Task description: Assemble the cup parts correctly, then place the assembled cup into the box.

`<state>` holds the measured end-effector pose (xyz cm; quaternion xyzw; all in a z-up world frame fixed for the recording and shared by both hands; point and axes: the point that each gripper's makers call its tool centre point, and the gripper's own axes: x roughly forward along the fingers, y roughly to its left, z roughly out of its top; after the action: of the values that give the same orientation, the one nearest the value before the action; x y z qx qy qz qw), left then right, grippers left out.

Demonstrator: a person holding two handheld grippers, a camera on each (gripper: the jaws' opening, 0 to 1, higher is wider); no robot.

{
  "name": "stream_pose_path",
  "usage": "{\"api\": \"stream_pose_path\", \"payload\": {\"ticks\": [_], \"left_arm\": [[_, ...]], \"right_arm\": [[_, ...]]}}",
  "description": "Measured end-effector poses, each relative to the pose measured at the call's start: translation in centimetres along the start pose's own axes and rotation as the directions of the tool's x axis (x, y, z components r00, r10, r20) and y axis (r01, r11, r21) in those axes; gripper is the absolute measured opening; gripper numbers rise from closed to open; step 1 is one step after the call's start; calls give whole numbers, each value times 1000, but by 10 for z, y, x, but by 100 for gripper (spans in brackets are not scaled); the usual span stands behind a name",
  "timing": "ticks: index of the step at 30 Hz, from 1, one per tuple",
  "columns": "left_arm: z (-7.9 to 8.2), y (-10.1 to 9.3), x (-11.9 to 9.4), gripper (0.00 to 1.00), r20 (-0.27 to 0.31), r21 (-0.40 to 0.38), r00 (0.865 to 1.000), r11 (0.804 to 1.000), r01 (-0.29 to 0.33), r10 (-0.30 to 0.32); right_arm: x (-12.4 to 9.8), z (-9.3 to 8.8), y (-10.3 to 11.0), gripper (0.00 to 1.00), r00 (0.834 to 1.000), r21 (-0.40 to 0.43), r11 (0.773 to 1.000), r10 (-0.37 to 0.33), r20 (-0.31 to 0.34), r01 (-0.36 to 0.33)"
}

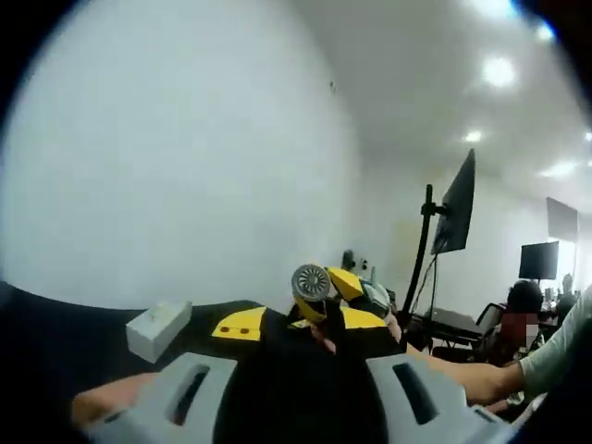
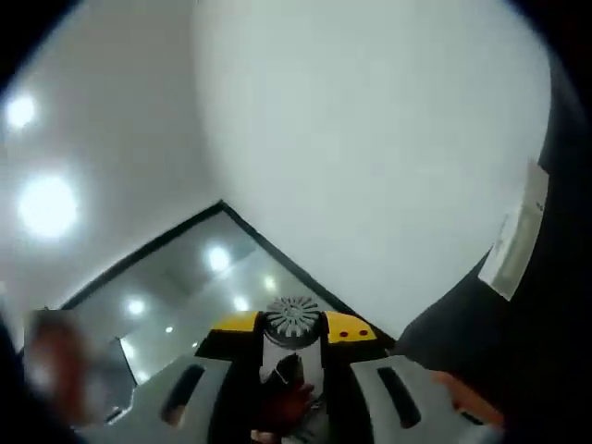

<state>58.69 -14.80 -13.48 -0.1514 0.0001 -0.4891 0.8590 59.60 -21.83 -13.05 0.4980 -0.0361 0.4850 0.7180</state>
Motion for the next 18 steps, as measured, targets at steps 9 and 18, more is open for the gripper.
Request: {"api": "stream_pose_path", "payload": {"ticks": [9,18], "left_arm": [[-3,-21,11,20,-19,-13,999,999,30,-30],[-2,-29,15,19,-20,11,999,999,48,-48]], "right_arm": [[-6,-10,8,22,999,-13,999,37,19,-37],[-2,-15,15,22,998,-1,998,68,11,-68]]}}
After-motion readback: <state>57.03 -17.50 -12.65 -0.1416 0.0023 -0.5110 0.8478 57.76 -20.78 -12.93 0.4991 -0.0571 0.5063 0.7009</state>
